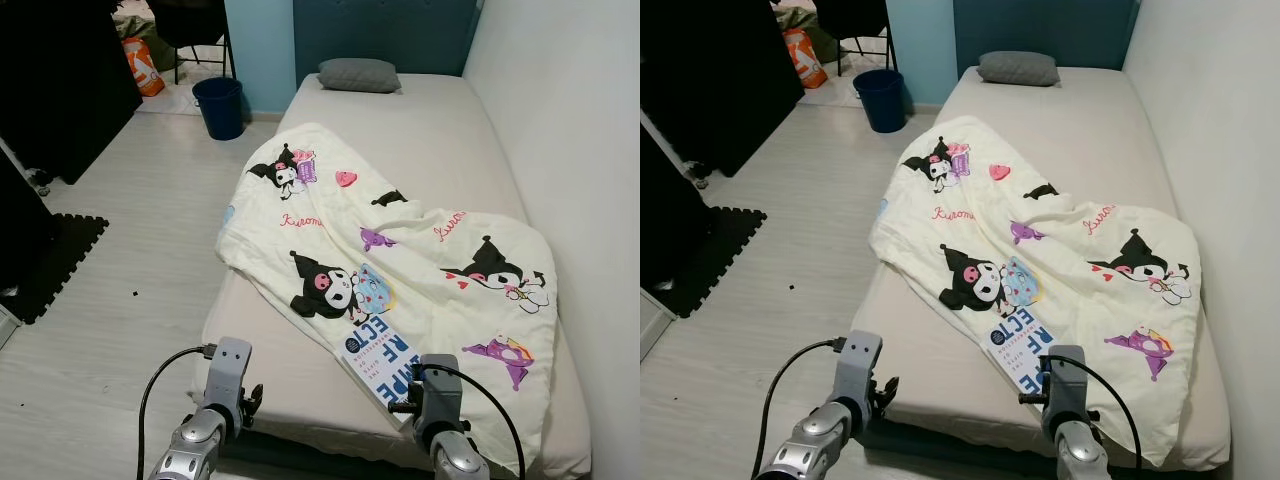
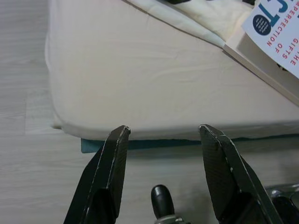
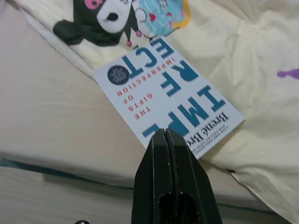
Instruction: Clean up the room
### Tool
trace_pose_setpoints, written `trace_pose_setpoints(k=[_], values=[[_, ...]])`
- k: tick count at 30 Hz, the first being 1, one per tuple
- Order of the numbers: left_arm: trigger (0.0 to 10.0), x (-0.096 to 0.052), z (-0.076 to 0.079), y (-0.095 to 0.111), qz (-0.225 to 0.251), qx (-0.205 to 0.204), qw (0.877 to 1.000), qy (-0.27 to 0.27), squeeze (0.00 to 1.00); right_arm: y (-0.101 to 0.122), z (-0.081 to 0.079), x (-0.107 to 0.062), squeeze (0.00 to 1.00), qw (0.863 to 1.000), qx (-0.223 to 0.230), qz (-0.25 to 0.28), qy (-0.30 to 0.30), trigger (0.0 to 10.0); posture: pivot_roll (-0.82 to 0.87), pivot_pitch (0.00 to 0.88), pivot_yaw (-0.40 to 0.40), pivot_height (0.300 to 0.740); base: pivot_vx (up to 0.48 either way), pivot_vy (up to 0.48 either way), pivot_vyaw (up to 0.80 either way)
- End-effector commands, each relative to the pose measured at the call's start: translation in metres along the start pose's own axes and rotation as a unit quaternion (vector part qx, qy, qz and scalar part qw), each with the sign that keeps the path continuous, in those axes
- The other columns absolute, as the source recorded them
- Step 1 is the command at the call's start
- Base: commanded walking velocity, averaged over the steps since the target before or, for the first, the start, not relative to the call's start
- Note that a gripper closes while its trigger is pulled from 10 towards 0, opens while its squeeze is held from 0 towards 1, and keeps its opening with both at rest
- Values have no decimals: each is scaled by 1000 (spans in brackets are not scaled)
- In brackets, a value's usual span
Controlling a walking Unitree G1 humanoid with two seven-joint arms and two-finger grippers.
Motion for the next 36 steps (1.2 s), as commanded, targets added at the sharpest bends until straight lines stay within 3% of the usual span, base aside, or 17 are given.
trace_pose_setpoints(k=[1,8,16,28,36], values=[[10000,-1,-6,0,3,-2,1000,10,0,-2,-3,0,0,1000,6,-6,6,10000,13,138,26,685,0,0,0],[10000,-2,-9,4,16,-3,1000,17,0,0,-3,0,0,1000,8,-4,7,10000,16,142,25,670,0,0,0],[10000,-1,-24,16,36,-5,998,44,0,12,-4,5,0,1000,1,11,14,10000,18,144,19,665,0,0,0],[10000,0,-25,19,40,-7,998,49,0,17,-4,7,0,1000,8,19,15,10000,13,151,23,632,0,0,0],[10000,0,-25,20,42,-9,998,51,0,18,-5,8,0,1000,6,19,17,10000,13,152,23,632,0,0,0]])
Point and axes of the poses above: a point about 5 cm out from each wrist's last joint towards the gripper, its own x axis pointing out of the wrist towards the gripper, its own y axis along the axis of the wrist's last joint, z = x × y, the point moved 3 cm from there along x, pointing out of the wrist towards the gripper, and after that the axes turned 6 degrees about -x, right-handed, at the moved point
